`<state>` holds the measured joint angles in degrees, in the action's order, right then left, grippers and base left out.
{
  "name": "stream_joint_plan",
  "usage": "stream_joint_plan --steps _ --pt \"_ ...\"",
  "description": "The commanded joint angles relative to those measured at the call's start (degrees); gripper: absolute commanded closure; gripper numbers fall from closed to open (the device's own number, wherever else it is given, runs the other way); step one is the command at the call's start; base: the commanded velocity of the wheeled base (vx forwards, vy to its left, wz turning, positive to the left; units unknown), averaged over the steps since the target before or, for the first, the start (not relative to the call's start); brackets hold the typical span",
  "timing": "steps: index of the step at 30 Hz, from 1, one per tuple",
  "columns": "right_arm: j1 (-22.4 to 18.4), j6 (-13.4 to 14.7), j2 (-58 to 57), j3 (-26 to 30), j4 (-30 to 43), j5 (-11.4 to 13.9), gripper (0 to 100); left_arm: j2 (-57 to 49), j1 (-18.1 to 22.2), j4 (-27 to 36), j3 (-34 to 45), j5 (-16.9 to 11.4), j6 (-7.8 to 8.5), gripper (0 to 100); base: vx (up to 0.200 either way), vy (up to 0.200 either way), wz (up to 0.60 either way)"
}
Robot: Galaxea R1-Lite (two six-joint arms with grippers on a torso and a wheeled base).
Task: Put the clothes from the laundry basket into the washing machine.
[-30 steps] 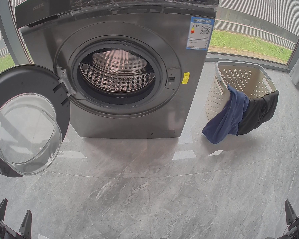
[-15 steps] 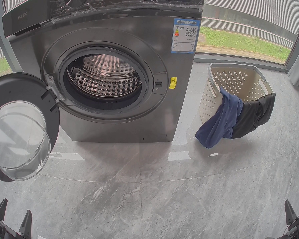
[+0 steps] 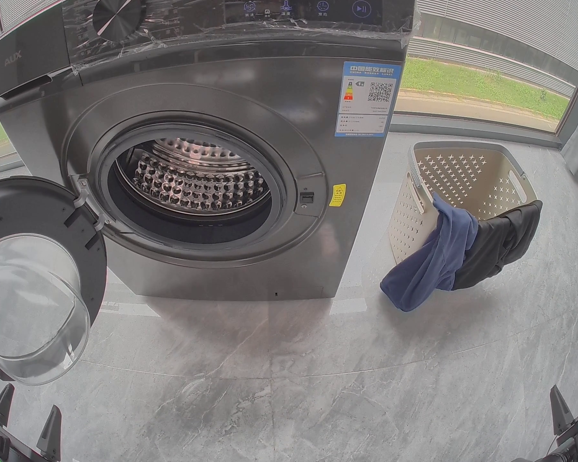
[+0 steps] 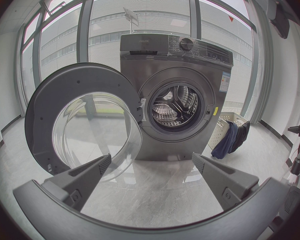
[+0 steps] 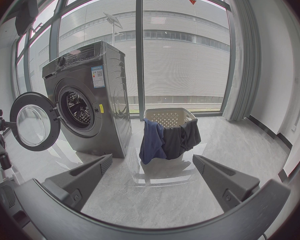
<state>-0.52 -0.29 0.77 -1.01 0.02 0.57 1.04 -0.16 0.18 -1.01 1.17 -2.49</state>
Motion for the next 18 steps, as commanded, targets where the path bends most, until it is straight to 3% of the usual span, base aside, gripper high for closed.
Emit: stream_joint_plan --steps 1,13,18 --pt "0.0 0.0 0.2 1.0 0.0 0.0 0 -0.9 0.0 0.0 0.8 0.1 -0.06 0 0.000 0.000 0.00" --pt "0.0 -0.1 0.2 1.0 0.0 0.0 0 -0.9 0.0 0.0 0.8 0.1 -0.06 0 0.000 -0.200 0.00" --pt "0.0 0.0 0.3 1.0 0.0 0.0 0 -0.9 0.0 0.0 0.8 0.1 -0.06 0 0.000 0.000 0.00"
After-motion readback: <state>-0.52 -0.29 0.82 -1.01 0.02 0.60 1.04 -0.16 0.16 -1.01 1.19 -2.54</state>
